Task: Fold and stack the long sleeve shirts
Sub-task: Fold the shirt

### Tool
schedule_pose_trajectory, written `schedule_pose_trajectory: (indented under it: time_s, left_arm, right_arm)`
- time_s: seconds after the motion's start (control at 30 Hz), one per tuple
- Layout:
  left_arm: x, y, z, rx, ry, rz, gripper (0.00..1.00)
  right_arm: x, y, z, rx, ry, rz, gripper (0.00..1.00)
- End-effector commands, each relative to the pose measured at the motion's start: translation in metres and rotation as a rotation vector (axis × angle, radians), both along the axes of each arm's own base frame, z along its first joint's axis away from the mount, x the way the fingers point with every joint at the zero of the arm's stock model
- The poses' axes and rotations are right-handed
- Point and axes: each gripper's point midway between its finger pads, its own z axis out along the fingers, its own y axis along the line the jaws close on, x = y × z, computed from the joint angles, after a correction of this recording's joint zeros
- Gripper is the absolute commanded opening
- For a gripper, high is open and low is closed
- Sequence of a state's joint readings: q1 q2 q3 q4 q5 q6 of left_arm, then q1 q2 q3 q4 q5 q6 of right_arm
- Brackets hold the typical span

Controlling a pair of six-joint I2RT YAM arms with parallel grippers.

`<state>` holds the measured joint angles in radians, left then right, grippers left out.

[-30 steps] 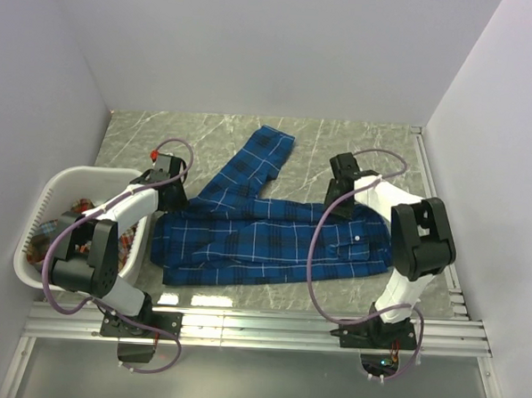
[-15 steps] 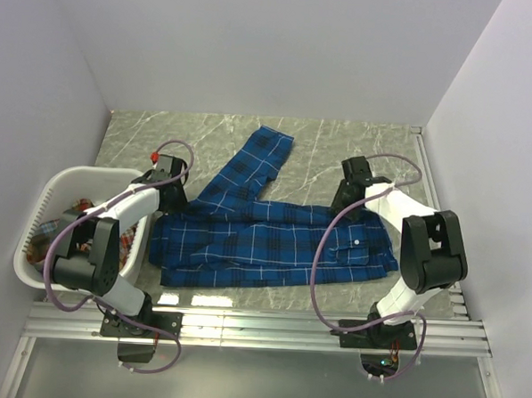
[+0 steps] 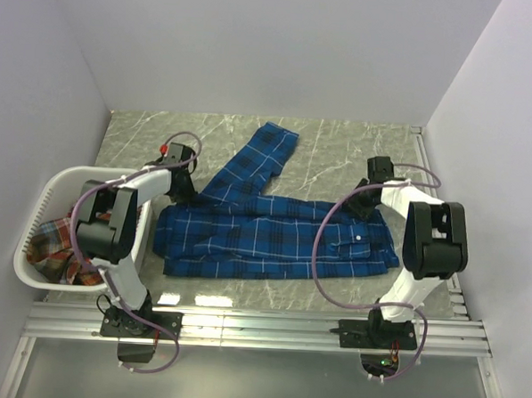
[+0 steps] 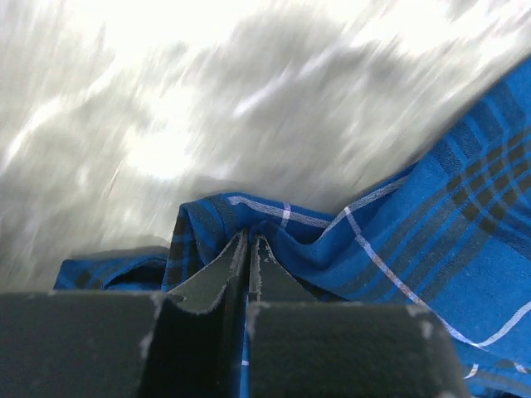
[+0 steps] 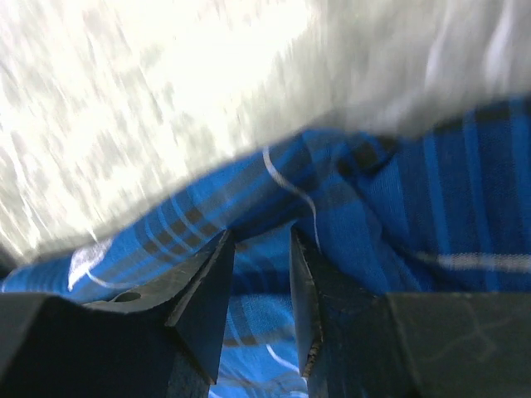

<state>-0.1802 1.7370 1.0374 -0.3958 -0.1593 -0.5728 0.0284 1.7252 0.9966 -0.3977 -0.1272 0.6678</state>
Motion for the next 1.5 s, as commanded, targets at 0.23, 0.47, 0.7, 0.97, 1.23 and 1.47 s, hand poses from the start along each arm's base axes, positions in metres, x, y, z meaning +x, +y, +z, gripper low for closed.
schedule_pose_trajectory:
  time_s: [0.23, 0.47, 0.7, 0.97, 1.23, 1.47]
  left_arm:
    - [0.057, -0.007, 0.053, -0.023, -0.185, 0.015, 0.10]
    - [0.031, -0.005, 0.061, -0.044, -0.199, 0.013, 0.17]
    - [-0.003, 0.006, 0.054, -0.016, -0.173, 0.040, 0.20]
    - [-0.009, 0.005, 0.053, -0.035, -0.162, 0.052, 0.24]
    - [0.038, -0.013, 0.128, -0.095, -0.374, -0.012, 0.76]
    - [0.100, -0.055, 0.141, -0.074, -0.411, -0.123, 0.81]
  right_arm:
    - [0.048, -0.023, 0.038, -0.114, -0.119, -0.004, 0.41]
    - [0.011, -0.003, 0.028, -0.118, -0.057, 0.101, 0.41]
    - [-0.017, -0.010, 0.039, -0.150, -0.101, 0.085, 0.41]
    - [-0.029, -0.009, 0.032, -0.134, -0.071, 0.073, 0.41]
    - [-0.015, -0.004, 0.085, -0.215, -0.278, 0.103, 0.46]
    - [-0.013, 0.034, 0.129, -0.229, -0.417, 0.253, 0.70]
